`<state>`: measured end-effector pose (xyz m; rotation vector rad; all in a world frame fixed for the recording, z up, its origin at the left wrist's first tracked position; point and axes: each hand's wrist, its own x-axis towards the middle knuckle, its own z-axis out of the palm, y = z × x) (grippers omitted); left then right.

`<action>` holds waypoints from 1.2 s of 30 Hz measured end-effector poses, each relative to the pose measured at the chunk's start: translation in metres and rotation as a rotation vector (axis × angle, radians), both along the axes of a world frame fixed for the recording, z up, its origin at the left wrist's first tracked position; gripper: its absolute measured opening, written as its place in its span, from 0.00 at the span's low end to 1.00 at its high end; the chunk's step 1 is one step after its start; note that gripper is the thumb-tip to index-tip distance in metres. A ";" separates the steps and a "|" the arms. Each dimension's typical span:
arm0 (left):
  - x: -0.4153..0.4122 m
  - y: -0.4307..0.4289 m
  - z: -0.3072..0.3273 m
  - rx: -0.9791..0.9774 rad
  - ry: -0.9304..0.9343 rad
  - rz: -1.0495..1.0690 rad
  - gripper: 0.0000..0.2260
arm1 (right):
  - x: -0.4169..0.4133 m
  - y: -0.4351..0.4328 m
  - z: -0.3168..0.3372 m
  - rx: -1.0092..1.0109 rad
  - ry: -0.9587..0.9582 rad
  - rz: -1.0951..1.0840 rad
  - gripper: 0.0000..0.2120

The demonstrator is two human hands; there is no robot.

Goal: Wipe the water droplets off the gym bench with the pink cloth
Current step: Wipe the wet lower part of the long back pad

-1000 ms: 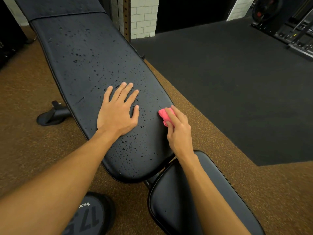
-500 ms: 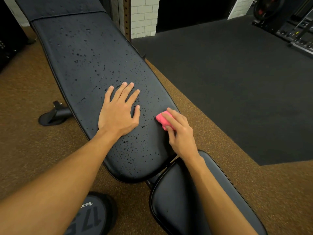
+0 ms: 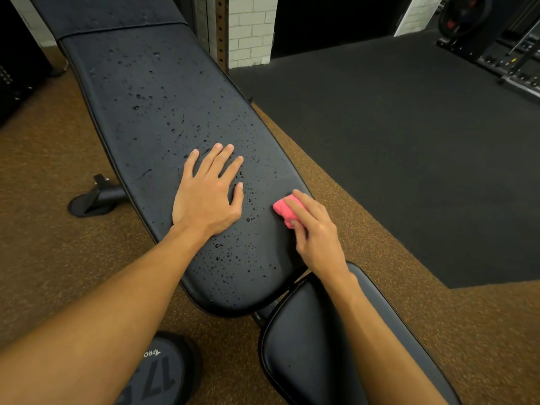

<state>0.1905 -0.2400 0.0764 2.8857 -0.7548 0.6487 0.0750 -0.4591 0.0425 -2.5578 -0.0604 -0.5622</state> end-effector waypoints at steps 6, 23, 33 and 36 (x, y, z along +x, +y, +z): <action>0.000 0.000 -0.001 -0.004 0.005 0.001 0.27 | 0.037 0.017 0.009 0.105 0.013 -0.179 0.21; 0.001 -0.001 -0.002 -0.014 0.008 -0.003 0.25 | 0.002 0.034 0.003 -0.047 -0.013 0.130 0.20; 0.001 0.000 -0.004 -0.029 -0.002 -0.008 0.25 | 0.017 0.047 0.005 -0.046 -0.005 0.072 0.20; 0.002 0.000 -0.004 -0.040 -0.010 -0.013 0.24 | 0.003 0.027 0.001 -0.068 0.006 0.116 0.20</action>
